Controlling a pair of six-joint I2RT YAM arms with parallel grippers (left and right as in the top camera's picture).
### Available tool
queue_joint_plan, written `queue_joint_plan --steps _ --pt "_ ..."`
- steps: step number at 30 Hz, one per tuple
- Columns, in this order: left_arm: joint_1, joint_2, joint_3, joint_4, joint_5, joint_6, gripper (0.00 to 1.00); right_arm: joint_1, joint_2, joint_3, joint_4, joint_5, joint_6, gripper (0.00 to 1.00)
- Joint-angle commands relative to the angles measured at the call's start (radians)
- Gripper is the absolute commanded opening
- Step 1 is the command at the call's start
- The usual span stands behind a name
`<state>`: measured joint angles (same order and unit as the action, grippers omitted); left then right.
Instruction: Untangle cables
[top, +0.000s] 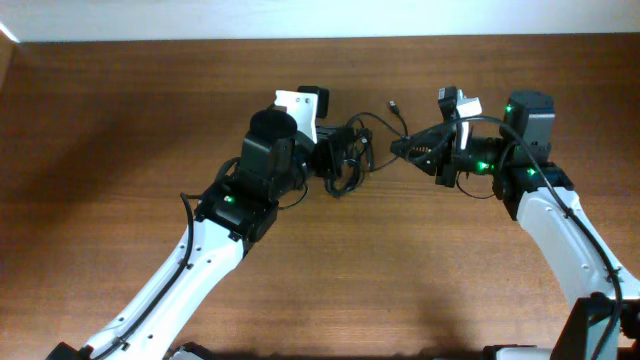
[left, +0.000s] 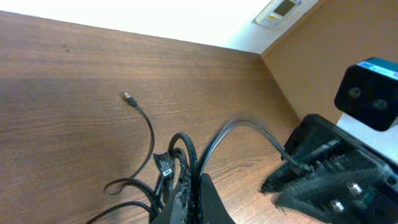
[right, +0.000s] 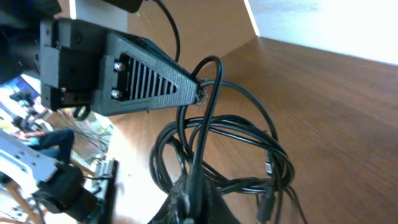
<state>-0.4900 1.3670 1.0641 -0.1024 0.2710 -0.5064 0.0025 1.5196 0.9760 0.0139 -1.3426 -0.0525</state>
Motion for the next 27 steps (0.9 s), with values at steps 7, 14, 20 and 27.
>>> queue_joint_plan --steps 7,14,20,27 --pt "0.000 -0.008 0.012 0.019 0.168 -0.042 0.00 -0.002 0.004 0.004 0.000 -0.034 0.009 0.49" --pt "0.000 -0.008 0.012 0.058 0.267 -0.042 0.00 -0.002 0.004 0.004 -0.029 -0.034 0.009 0.51" --pt "0.000 -0.008 0.012 0.055 0.145 0.033 0.00 -0.002 0.004 0.004 -0.029 0.019 0.009 0.53" --pt "0.000 -0.008 0.012 0.038 -0.153 0.033 0.00 -0.002 0.004 0.004 -0.030 0.036 0.009 0.58"
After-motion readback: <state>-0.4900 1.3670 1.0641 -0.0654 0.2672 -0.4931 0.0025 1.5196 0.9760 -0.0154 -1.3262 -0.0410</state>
